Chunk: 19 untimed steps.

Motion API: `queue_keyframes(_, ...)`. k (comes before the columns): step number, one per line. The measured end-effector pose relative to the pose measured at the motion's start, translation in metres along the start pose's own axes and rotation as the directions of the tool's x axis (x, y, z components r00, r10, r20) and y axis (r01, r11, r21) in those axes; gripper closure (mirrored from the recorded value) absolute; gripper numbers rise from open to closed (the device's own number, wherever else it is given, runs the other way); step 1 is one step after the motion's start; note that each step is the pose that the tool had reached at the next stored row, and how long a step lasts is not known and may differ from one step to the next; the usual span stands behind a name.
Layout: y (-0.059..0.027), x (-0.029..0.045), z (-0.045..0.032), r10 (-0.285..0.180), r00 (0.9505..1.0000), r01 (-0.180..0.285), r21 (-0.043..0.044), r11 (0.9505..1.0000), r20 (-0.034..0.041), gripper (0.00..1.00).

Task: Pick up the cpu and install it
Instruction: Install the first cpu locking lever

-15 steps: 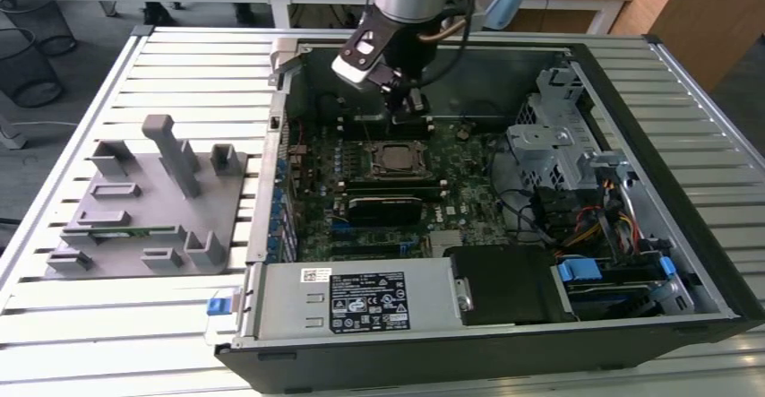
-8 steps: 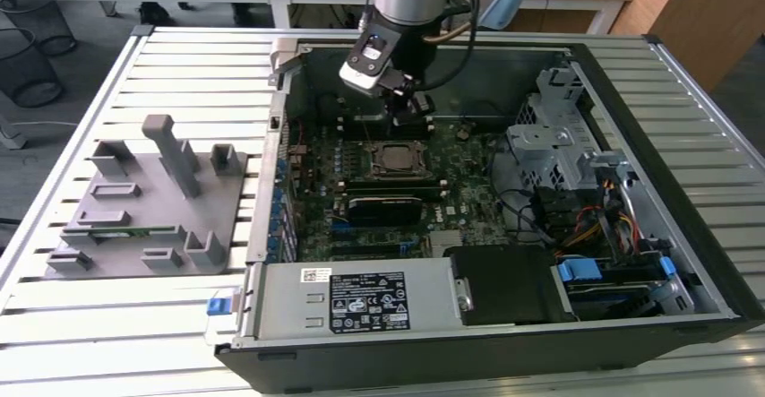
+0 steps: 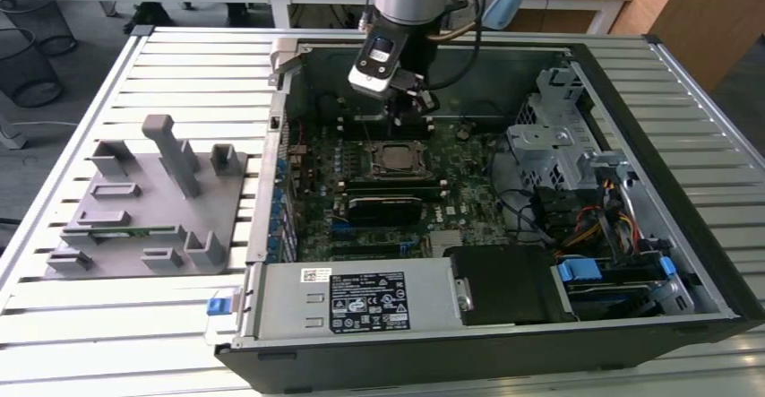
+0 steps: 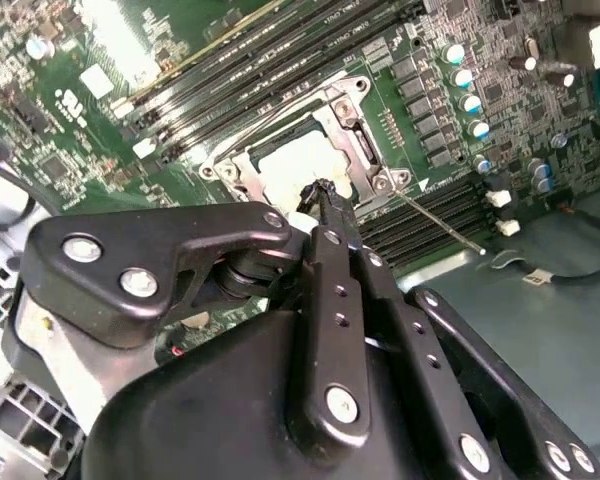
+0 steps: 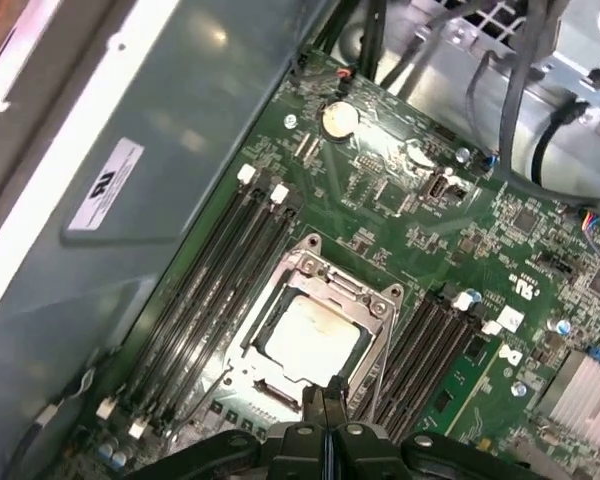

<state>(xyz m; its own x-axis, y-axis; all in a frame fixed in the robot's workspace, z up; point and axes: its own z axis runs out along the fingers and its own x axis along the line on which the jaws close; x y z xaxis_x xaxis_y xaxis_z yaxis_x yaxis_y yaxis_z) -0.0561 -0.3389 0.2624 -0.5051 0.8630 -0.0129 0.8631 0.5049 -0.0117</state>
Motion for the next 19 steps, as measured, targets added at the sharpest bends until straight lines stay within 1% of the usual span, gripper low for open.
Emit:
queue_keyframes(5, -0.0001, -0.0001, -0.0048, -0.052, 0.9986, 0.052, -0.0007, 0.9986, 0.0006, 0.89)
queue_keyframes(8, 0.0, -0.0001, -0.0048, -0.106, 0.9944, 0.106, -0.0015, 0.9944, 0.0012, 0.89)
queue_keyframes(10, -0.0001, -0.0001, -0.0049, -0.143, 0.9897, 0.143, -0.0017, 0.9897, 0.0018, 0.89)
queue_keyframes(12, -0.0001, -0.0001, -0.0048, -0.178, 0.9839, 0.179, -0.0021, 0.9839, 0.0023, 0.89)
queue_keyframes(14, -0.0001, -0.0001, -0.0049, -0.214, 0.9769, 0.214, -0.0025, 0.9769, 0.0028, 0.89)
queue_keyframes(17, -0.0001, -0.0001, -0.0049, -0.267, 0.9636, 0.267, -0.003, 0.9636, 0.0036, 0.89)
queue_keyframes(19, -0.0001, -0.0001, -0.0049, -0.302, 0.9534, 0.302, -0.0034, 0.9534, 0.0041, 0.89)
